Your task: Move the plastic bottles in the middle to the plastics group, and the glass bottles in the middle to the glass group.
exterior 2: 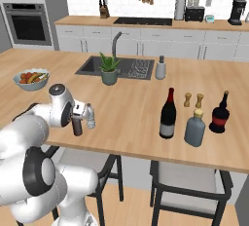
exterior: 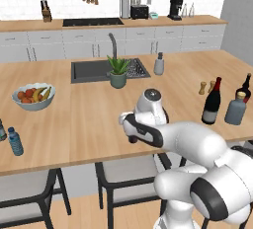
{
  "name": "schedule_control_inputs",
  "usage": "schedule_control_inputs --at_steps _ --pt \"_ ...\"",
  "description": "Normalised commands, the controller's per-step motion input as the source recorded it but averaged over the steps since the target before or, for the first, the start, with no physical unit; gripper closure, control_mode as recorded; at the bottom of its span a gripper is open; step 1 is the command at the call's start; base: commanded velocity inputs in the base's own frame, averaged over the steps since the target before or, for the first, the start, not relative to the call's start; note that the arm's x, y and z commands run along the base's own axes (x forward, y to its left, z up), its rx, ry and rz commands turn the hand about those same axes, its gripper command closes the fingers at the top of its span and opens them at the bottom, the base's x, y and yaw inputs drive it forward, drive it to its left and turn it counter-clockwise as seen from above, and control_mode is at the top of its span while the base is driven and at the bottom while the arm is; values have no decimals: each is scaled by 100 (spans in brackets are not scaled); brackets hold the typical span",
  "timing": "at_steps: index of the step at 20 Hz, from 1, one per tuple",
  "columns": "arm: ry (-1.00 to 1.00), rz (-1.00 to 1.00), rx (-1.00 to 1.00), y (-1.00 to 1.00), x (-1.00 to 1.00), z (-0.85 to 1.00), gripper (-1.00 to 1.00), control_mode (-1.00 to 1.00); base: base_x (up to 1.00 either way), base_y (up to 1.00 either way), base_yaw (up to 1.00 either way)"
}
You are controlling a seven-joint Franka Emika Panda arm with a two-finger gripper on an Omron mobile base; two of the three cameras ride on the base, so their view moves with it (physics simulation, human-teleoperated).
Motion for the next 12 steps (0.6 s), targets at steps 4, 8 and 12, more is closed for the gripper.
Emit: schedule_control_inputs --at_steps 4,8,12 --pt "0 0 0 0 10 1 -100 -100 0 0 0" --pt "0 0 0 0 13 0 -100 -100 0 0 0" --pt "0 0 0 0 10 0 -100 -100 0 0 0"
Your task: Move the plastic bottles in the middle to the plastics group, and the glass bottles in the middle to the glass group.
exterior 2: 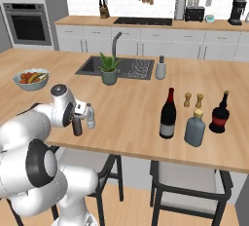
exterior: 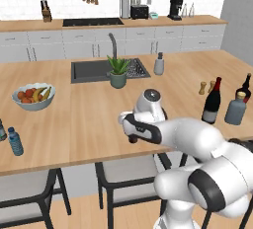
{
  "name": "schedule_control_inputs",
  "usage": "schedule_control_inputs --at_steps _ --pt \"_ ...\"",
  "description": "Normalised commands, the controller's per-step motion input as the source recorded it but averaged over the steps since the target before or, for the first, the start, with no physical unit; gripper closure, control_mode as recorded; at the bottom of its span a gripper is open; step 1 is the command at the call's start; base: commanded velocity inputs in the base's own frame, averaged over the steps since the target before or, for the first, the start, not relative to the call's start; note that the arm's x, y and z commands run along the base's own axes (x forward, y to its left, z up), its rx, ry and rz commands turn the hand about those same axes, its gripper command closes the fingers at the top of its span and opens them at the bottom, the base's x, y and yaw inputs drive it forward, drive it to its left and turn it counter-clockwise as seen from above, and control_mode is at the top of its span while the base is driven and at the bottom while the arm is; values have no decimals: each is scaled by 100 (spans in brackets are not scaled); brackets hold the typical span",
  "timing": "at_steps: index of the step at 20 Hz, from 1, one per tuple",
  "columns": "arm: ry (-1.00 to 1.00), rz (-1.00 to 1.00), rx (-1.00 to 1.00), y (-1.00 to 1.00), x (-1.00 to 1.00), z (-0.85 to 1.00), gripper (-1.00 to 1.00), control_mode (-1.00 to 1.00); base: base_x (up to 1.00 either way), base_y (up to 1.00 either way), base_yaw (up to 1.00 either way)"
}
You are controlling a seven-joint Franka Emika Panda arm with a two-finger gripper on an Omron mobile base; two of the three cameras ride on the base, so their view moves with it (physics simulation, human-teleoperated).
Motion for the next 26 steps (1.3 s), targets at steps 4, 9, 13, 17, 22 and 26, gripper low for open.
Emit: schedule_control_inputs --at_steps 4,9,13,17,22,26 --pt "0 0 0 0 21 0 -100 -100 0 0 0" --pt "0 0 0 0 9 -3 -100 -100 0 0 0" --pt "2 0 0 0 1 -5 -100 -100 0 0 0" --pt "0 0 0 0 12 -4 -100 -100 0 0 0" --pt "0 0 0 0 4 -18 -100 -100 0 0 0" --pt "0 0 0 0 0 -9 -100 -100 0 0 0"
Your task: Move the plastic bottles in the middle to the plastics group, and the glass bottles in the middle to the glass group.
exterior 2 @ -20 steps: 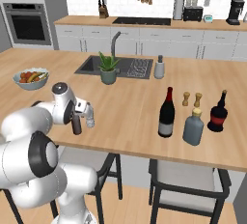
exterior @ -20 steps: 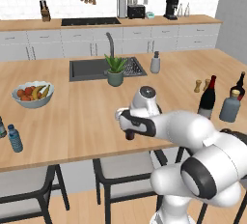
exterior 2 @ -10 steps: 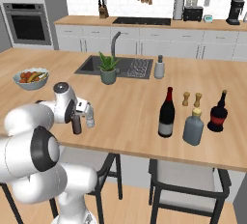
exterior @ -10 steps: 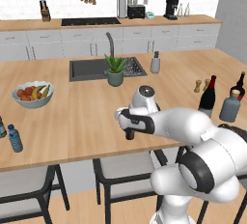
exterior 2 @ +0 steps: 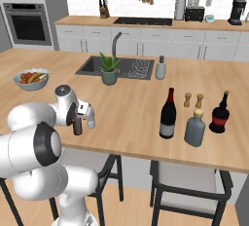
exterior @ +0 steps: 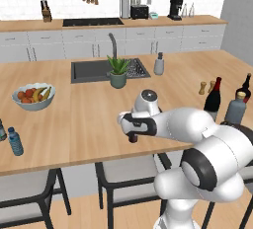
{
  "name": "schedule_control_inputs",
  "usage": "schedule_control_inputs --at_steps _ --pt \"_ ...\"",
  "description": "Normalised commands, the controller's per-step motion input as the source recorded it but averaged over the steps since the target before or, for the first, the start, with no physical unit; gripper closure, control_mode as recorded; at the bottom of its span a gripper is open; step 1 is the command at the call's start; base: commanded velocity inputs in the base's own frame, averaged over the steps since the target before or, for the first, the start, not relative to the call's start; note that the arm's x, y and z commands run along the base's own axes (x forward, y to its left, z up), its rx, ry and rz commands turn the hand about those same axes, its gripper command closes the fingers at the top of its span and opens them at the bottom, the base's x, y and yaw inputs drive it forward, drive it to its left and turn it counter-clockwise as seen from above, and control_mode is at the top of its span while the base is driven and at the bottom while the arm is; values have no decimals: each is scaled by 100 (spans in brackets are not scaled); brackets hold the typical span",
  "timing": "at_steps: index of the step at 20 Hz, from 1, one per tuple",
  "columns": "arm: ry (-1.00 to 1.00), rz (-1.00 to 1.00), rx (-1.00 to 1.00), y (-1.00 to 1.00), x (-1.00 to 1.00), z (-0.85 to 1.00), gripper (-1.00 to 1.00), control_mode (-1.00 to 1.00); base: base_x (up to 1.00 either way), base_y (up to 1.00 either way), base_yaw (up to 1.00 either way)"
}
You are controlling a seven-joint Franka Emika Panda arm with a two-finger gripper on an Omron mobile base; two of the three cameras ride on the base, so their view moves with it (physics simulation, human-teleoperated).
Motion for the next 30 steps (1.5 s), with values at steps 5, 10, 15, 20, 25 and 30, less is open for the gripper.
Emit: schedule_control_inputs --at_steps 5,10,15,20,25,30 --pt "0 0 0 3 3 0 -100 -100 0 0 0" --pt "0 0 0 2 3 0 -100 -100 0 0 0" --pt "0 0 0 1 7 0 -100 -100 0 0 0" --pt "0 0 0 1 6 0 -100 -100 0 0 0" --pt "0 0 0 1 2 -7 -100 -100 0 0 0" --pt "0 0 0 1 0 -1 100 -100 0 0 0"
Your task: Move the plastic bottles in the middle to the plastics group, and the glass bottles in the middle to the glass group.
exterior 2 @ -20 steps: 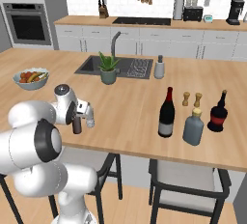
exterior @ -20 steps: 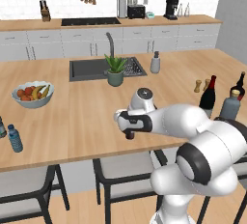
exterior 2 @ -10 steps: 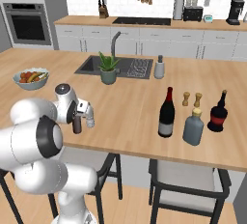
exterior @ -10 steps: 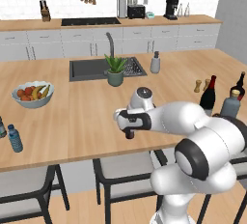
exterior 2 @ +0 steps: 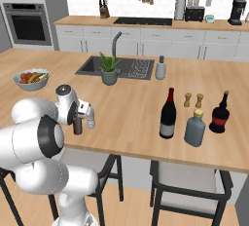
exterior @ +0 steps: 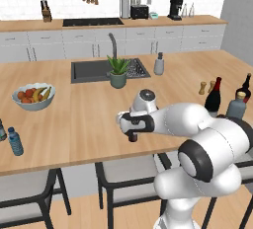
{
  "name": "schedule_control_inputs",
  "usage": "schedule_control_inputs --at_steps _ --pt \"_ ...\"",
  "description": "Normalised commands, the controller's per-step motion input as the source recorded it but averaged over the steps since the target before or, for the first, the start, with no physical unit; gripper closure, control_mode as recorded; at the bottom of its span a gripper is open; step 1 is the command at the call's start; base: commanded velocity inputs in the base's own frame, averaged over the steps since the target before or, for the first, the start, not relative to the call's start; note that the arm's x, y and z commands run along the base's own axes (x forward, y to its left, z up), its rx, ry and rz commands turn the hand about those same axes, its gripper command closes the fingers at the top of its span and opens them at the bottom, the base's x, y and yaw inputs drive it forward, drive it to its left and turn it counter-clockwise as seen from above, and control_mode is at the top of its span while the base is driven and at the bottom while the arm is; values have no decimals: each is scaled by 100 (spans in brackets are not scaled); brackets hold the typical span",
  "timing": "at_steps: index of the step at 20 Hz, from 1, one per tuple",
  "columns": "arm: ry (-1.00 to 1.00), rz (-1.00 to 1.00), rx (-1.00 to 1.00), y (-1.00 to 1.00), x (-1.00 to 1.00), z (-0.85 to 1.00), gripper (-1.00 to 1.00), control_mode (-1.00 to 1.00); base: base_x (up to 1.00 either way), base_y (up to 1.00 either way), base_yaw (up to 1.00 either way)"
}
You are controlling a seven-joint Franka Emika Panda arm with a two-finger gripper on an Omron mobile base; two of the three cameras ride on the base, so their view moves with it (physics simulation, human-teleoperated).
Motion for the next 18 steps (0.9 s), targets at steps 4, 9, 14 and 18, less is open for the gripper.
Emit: schedule_control_inputs --at_steps 4,9,14,18 --pt "0 0 0 0 0 0 100 -100 0 0 0" --pt "0 0 0 0 0 0 100 -100 0 0 0" --pt "-3 0 0 -7 -76 22 100 -100 0 0 0" --pt "-3 0 0 -50 -67 50 100 -100 0 0 0"
